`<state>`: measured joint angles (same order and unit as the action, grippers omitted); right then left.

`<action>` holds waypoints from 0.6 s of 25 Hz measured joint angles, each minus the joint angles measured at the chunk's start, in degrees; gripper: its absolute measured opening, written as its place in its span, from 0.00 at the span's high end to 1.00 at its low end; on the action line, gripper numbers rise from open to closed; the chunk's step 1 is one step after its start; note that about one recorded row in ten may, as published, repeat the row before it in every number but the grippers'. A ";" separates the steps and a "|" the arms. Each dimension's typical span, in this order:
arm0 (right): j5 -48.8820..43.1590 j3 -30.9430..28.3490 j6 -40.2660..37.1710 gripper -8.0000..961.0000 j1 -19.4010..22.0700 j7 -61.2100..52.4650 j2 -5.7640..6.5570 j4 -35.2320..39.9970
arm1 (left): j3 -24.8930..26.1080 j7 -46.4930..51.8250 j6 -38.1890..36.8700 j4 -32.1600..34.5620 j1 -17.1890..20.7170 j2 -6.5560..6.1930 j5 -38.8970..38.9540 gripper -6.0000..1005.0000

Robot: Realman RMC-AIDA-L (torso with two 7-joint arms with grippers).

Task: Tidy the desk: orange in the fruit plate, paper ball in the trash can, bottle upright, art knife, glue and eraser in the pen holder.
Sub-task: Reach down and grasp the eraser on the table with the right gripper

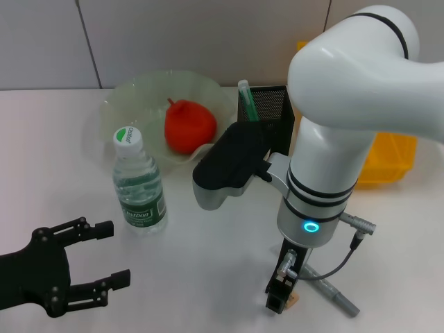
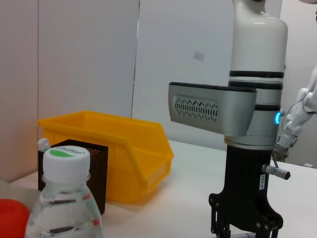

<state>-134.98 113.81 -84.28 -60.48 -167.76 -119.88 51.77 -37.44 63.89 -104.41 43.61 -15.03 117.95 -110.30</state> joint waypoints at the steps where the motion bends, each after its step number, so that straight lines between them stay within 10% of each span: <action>1: 0.00 0.05 0.02 0.50 0.00 0.00 0.00 -0.02 | 0.00 0.00 0.00 -0.11 0.00 0.00 0.00 0.19; 15: 0.87 1.60 0.25 0.56 -0.50 0.00 0.00 -0.49 | 0.29 0.00 0.00 -0.46 0.08 -0.14 0.00 0.19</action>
<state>-134.11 115.41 -84.02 -60.98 -167.76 -119.88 51.28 -37.15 63.89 -104.41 43.15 -14.95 117.81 -110.30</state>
